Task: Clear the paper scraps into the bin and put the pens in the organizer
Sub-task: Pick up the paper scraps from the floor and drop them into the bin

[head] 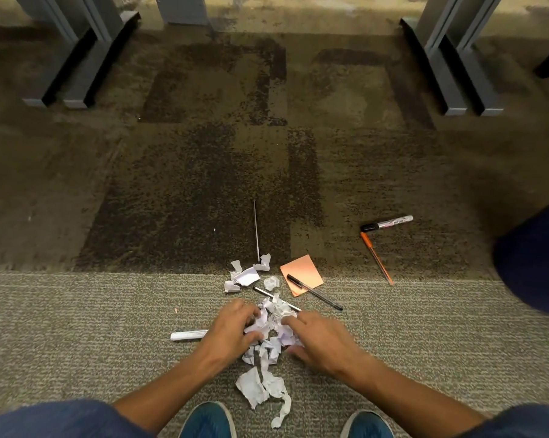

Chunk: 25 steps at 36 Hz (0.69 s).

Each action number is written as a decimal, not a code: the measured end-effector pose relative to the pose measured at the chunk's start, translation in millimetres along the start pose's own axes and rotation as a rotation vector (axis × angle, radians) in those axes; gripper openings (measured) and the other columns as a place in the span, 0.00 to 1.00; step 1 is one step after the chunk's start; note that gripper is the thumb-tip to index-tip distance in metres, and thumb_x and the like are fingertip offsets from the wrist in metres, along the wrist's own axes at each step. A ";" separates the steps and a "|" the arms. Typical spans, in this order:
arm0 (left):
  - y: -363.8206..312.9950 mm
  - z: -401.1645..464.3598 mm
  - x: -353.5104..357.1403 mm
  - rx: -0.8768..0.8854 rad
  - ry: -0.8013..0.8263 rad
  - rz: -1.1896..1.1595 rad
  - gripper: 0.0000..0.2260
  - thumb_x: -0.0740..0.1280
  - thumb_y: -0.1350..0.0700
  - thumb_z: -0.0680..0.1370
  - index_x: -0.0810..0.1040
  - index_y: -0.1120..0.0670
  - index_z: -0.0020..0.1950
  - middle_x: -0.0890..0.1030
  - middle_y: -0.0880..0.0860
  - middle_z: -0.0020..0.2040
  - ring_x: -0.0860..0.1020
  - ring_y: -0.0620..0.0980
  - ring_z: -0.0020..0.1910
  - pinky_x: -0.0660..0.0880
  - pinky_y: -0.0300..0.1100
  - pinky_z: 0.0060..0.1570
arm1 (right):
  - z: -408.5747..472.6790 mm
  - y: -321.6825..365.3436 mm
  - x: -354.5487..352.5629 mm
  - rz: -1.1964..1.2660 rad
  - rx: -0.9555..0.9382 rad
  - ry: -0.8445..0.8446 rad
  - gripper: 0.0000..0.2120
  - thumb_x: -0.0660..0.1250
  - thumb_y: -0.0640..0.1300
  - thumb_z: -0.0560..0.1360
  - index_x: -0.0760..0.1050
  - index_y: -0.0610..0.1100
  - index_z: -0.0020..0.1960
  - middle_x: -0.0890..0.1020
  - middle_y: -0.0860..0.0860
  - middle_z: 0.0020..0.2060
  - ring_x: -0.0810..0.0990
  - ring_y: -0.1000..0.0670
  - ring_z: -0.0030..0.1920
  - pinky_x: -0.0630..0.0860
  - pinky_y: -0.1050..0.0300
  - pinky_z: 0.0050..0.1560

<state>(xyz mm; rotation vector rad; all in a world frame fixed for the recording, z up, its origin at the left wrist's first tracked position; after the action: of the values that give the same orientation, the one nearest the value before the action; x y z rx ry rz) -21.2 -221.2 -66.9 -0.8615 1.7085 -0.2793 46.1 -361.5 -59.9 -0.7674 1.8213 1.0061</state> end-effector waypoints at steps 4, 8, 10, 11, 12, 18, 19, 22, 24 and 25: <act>0.8 -1.2 -2.6 0.056 0.006 0.015 0.08 0.70 0.49 0.74 0.75 0.39 0.50 0.69 0.36 0.46 0.70 0.35 0.46 0.72 0.32 0.49 | -2.1 4.7 -4.8 -0.034 -0.060 -0.056 0.12 0.60 0.55 0.81 0.72 0.49 0.57 0.76 0.51 0.46 0.74 0.52 0.42 0.78 0.57 0.39; 4.9 -4.2 -13.0 0.041 -0.038 -0.054 0.05 0.70 0.49 0.75 0.76 0.40 0.47 0.72 0.39 0.46 0.73 0.37 0.46 0.74 0.34 0.44 | -4.3 1.1 -7.6 0.059 -0.048 -0.080 0.12 0.60 0.56 0.80 0.75 0.50 0.55 0.75 0.54 0.48 0.75 0.55 0.44 0.78 0.59 0.44; 4.9 -6.1 -17.7 0.040 -0.066 -0.087 0.04 0.69 0.48 0.75 0.76 0.41 0.46 0.73 0.38 0.48 0.74 0.37 0.47 0.74 0.33 0.45 | -5.3 -3.1 -10.8 0.154 -0.024 -0.084 0.11 0.60 0.56 0.80 0.75 0.51 0.55 0.74 0.55 0.50 0.74 0.57 0.45 0.75 0.64 0.45; 5.4 -7.0 -20.0 0.028 -0.074 -0.120 0.03 0.69 0.48 0.75 0.76 0.42 0.45 0.73 0.38 0.49 0.76 0.38 0.47 0.76 0.34 0.44 | -5.5 -5.9 -12.7 0.212 -0.003 -0.083 0.10 0.60 0.56 0.80 0.74 0.52 0.54 0.73 0.56 0.50 0.73 0.58 0.45 0.72 0.66 0.45; 6.4 -7.6 -21.9 0.011 -0.081 -0.175 0.03 0.70 0.49 0.74 0.77 0.44 0.44 0.74 0.39 0.51 0.78 0.39 0.45 0.78 0.36 0.43 | -6.1 -8.6 -14.4 0.276 0.025 -0.081 0.10 0.59 0.57 0.80 0.73 0.52 0.53 0.72 0.57 0.49 0.72 0.59 0.45 0.69 0.67 0.46; 14.9 -11.7 -35.2 -0.083 -0.176 -0.423 0.06 0.74 0.58 0.72 0.78 0.53 0.38 0.81 0.42 0.52 0.81 0.39 0.47 0.81 0.36 0.36 | -8.6 -29.0 -20.8 0.710 0.218 -0.088 0.07 0.61 0.53 0.79 0.72 0.50 0.47 0.75 0.56 0.45 0.71 0.61 0.38 0.72 0.66 0.40; 17.6 -12.3 -35.7 -0.114 -0.183 -0.476 0.07 0.74 0.59 0.72 0.77 0.54 0.38 0.82 0.42 0.51 0.81 0.40 0.48 0.81 0.38 0.37 | -10.1 -33.6 -20.1 0.816 0.261 -0.093 0.05 0.62 0.50 0.79 0.73 0.49 0.47 0.77 0.54 0.44 0.72 0.61 0.37 0.73 0.66 0.38; 24.1 -14.9 -35.1 -0.183 -0.188 -0.635 0.09 0.73 0.60 0.72 0.75 0.57 0.37 0.83 0.43 0.51 0.82 0.43 0.52 0.82 0.42 0.41 | -15.5 -45.1 -13.9 1.142 0.400 -0.097 0.04 0.62 0.44 0.78 0.74 0.44 0.47 0.80 0.45 0.44 0.76 0.52 0.39 0.74 0.58 0.41; 27.7 -18.2 -34.9 -0.210 -0.200 -0.769 0.09 0.71 0.63 0.74 0.72 0.60 0.38 0.85 0.47 0.50 0.83 0.45 0.52 0.81 0.42 0.44 | -17.7 -53.8 -11.9 1.285 0.470 -0.125 0.03 0.62 0.39 0.78 0.71 0.41 0.46 0.80 0.37 0.47 0.78 0.39 0.44 0.74 0.46 0.47; 29.1 -20.3 -36.2 -0.220 -0.211 -0.811 0.10 0.70 0.63 0.75 0.71 0.60 0.38 0.85 0.49 0.50 0.83 0.44 0.52 0.79 0.41 0.47 | -18.5 -57.3 -12.4 1.342 0.490 -0.141 0.02 0.61 0.37 0.78 0.70 0.41 0.46 0.80 0.33 0.49 0.79 0.35 0.47 0.76 0.44 0.50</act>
<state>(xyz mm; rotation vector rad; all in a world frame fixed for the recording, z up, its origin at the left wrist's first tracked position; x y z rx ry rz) -48.2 -181.5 -50.6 -1.6686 1.1359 -0.5213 90.6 -403.9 -62.0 0.9630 2.2512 1.2139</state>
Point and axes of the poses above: each hand's wrist, its own z-axis towards the middle knuckle, its own x-axis out of the palm, y = z × x, the point moved 9 cm from there along z, towards the middle knuckle
